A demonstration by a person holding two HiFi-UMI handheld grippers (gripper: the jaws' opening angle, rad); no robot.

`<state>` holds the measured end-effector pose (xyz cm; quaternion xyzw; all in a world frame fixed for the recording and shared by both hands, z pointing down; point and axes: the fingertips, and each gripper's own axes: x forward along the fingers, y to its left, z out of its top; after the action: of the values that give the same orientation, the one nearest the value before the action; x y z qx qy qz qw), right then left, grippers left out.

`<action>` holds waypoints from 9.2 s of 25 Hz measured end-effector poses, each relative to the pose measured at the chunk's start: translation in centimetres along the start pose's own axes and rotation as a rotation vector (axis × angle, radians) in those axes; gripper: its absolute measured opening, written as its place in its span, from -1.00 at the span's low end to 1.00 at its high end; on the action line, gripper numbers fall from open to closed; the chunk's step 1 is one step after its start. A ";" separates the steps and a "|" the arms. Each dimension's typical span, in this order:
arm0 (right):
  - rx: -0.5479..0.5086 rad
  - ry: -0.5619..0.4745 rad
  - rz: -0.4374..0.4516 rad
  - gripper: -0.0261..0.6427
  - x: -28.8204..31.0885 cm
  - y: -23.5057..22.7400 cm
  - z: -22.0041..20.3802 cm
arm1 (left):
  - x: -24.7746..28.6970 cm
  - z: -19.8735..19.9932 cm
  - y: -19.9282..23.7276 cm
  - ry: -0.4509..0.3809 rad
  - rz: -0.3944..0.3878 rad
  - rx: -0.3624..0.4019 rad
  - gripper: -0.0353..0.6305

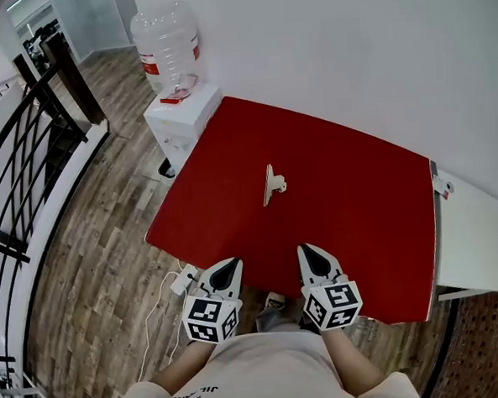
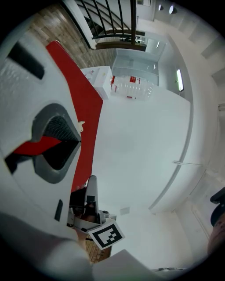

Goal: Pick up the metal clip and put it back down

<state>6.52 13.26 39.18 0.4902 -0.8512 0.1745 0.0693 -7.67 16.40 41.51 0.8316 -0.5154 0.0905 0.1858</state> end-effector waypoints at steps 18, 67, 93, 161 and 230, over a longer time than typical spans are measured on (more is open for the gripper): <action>0.040 0.177 0.010 -0.91 7.7 -5.7 -1.1 | 9.2 4.1 1.5 0.034 0.006 0.009 -0.88; 0.241 0.336 -0.150 -0.46 30.3 -16.0 -11.9 | 26.2 -3.4 12.2 0.245 -0.074 -0.066 -0.88; 0.278 0.295 -0.051 -0.86 32.7 -15.1 -9.0 | 25.6 -2.5 14.4 0.242 -0.050 -0.063 -0.88; 0.162 0.016 0.002 -0.86 10.7 -5.0 6.5 | 13.0 9.3 4.6 -0.036 -0.102 -0.007 -0.88; 0.285 0.243 -0.166 -0.87 27.7 -15.5 -11.4 | 24.2 -2.5 11.9 0.182 -0.120 -0.074 -0.88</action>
<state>5.10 -12.15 61.36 0.5388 -0.7598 0.3450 0.1156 -7.20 -7.30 54.69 0.8418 -0.4488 0.1355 0.2675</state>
